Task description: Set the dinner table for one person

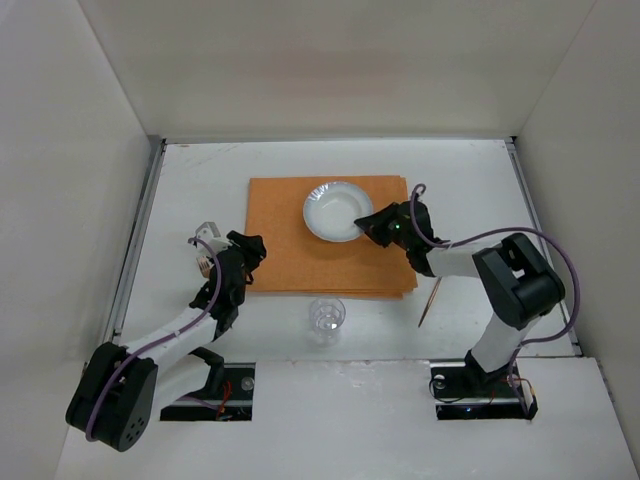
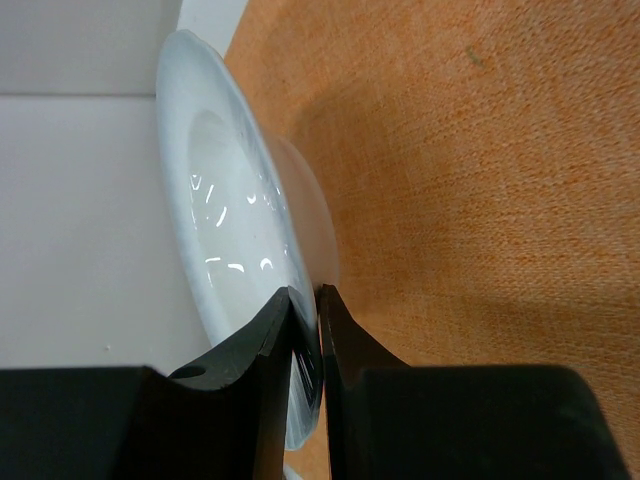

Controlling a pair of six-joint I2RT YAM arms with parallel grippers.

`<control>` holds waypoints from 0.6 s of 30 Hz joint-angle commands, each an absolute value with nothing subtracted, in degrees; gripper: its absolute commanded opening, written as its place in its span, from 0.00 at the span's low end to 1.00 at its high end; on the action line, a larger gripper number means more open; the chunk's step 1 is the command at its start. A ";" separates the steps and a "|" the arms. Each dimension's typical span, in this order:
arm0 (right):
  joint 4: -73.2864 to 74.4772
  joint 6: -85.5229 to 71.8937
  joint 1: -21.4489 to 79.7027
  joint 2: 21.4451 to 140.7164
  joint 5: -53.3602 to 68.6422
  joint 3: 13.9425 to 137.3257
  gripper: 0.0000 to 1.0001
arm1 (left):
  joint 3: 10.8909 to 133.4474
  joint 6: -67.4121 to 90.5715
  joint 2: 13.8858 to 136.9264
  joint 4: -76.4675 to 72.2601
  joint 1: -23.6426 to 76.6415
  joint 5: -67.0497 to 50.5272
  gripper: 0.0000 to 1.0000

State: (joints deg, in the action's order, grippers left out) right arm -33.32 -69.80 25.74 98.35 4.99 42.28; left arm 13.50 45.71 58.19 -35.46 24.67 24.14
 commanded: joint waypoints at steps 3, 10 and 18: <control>-39.20 -71.98 28.78 99.84 7.11 48.16 0.17 | 12.92 46.41 57.48 -36.30 24.21 23.56 0.44; -36.74 -71.63 30.28 103.35 7.82 50.89 0.18 | 13.01 46.58 57.40 -36.30 24.65 23.47 0.44; -36.65 -71.98 30.28 104.15 7.21 49.93 0.19 | 12.92 46.50 57.39 -36.21 24.74 23.73 0.44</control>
